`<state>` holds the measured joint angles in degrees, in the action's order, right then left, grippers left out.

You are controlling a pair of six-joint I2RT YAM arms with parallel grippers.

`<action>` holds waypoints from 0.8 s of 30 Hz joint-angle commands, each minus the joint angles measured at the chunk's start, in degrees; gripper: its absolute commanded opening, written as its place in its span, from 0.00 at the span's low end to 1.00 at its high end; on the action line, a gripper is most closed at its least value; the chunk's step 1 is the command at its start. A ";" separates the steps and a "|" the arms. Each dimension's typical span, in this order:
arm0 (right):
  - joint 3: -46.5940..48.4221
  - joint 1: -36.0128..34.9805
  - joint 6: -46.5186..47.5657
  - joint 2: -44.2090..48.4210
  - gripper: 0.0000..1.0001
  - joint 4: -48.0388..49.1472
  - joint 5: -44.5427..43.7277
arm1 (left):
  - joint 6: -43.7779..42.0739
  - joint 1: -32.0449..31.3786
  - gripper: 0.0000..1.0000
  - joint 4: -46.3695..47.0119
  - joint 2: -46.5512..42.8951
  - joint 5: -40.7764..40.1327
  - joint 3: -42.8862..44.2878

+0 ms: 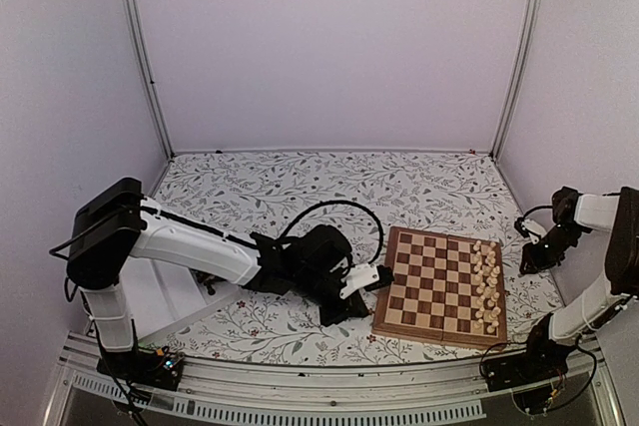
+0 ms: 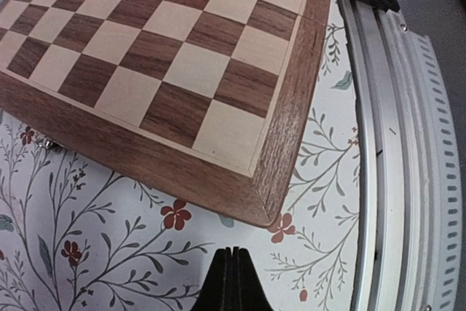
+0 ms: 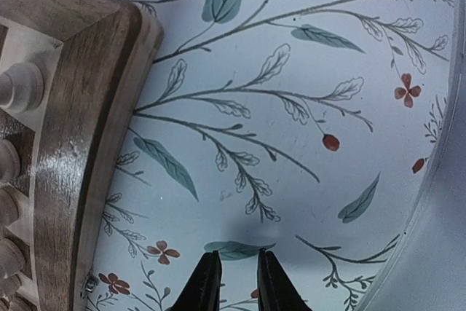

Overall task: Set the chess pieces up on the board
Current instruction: Move the chessboard to the center of the board.

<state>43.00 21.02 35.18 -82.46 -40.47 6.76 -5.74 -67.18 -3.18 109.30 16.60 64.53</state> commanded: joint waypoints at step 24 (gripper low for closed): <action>14.57 -10.01 -8.12 -17.21 0.16 4.85 18.82 | 4.34 -1.43 0.10 -0.20 -2.33 -7.84 -2.65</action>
<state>54.37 13.10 29.02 -98.45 -35.59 21.12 -3.68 -68.38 -2.61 112.44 16.16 63.40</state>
